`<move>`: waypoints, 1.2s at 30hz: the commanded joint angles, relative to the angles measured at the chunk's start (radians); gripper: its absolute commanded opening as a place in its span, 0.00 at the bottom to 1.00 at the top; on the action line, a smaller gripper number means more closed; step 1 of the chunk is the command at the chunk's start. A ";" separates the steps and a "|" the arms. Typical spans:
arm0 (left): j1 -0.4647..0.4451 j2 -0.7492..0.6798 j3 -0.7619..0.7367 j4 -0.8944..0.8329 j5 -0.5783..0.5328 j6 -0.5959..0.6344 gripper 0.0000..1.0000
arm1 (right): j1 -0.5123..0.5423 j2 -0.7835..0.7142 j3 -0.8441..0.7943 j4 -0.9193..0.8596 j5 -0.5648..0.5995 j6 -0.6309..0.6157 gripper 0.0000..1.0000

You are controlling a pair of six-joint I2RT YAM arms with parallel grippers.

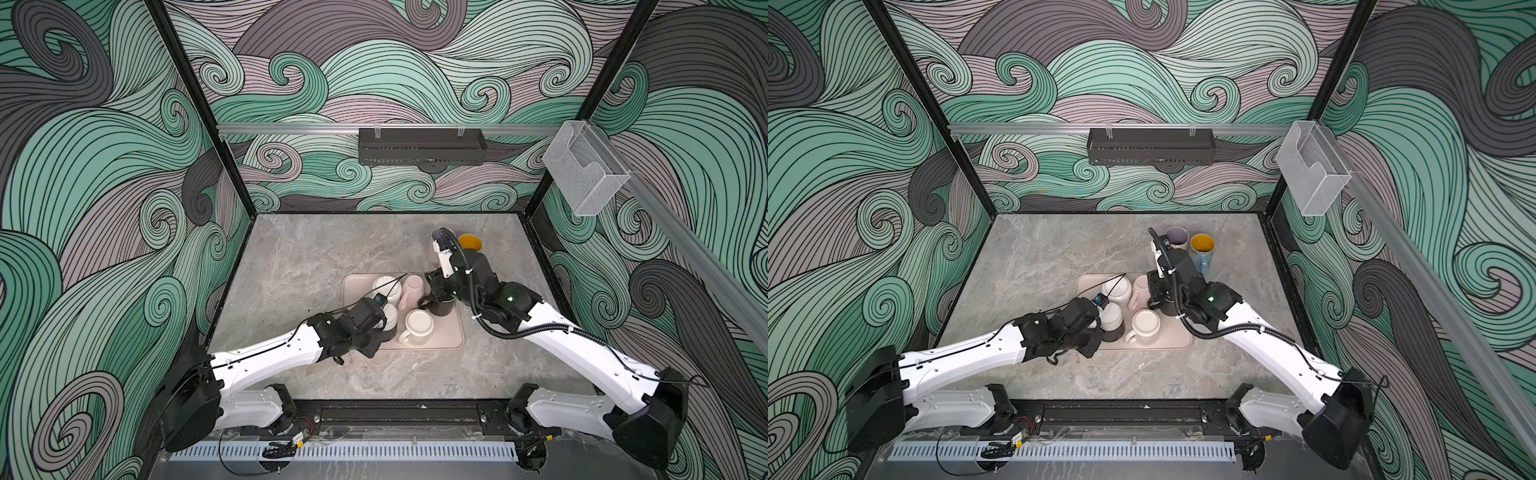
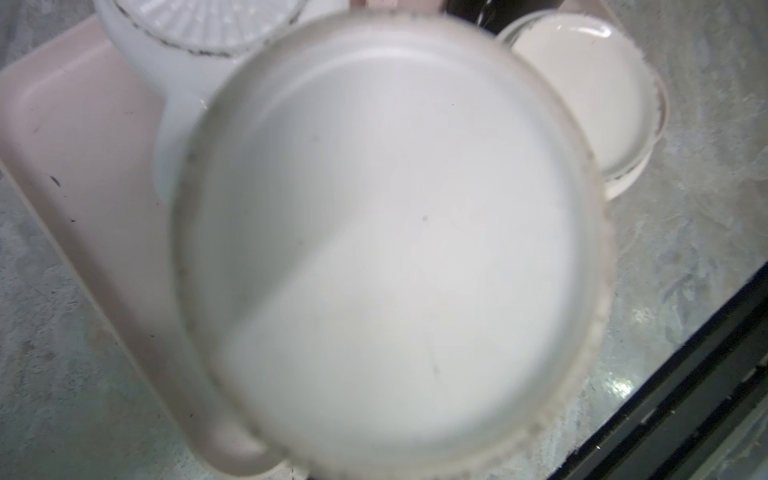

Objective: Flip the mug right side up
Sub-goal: 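Grasp and lift the black mug off the tray with the left gripper, then grasp the black mug's rim with the right gripper while the left holds it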

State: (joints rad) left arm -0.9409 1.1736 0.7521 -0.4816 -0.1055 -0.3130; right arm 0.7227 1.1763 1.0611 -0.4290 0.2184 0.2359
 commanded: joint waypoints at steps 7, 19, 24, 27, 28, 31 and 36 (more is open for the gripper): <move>-0.007 -0.318 0.047 0.128 -0.068 0.008 0.00 | -0.095 -0.099 -0.118 0.144 -0.025 0.043 0.44; 0.104 -0.390 0.100 0.464 0.149 0.018 0.00 | -0.198 -0.151 -0.300 0.458 -0.324 0.202 0.46; 0.217 -0.355 0.119 0.596 0.312 -0.070 0.00 | -0.204 -0.203 -0.345 0.525 -0.395 0.248 0.47; 0.298 -0.332 0.115 0.707 0.405 -0.164 0.00 | -0.207 -0.242 -0.375 0.580 -0.438 0.287 0.48; 0.318 -0.323 0.112 0.744 0.429 -0.196 0.00 | -0.210 -0.251 -0.381 0.601 -0.462 0.304 0.48; 0.351 -0.291 0.117 0.820 0.476 -0.257 0.00 | -0.209 -0.260 -0.393 0.681 -0.546 0.361 0.48; 0.379 -0.246 0.107 0.938 0.519 -0.351 0.00 | -0.209 -0.226 -0.403 0.859 -0.671 0.492 0.48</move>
State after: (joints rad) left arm -0.5762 0.9268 0.8021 0.2291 0.3351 -0.5819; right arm 0.5167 0.9348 0.6697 0.2642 -0.3363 0.6159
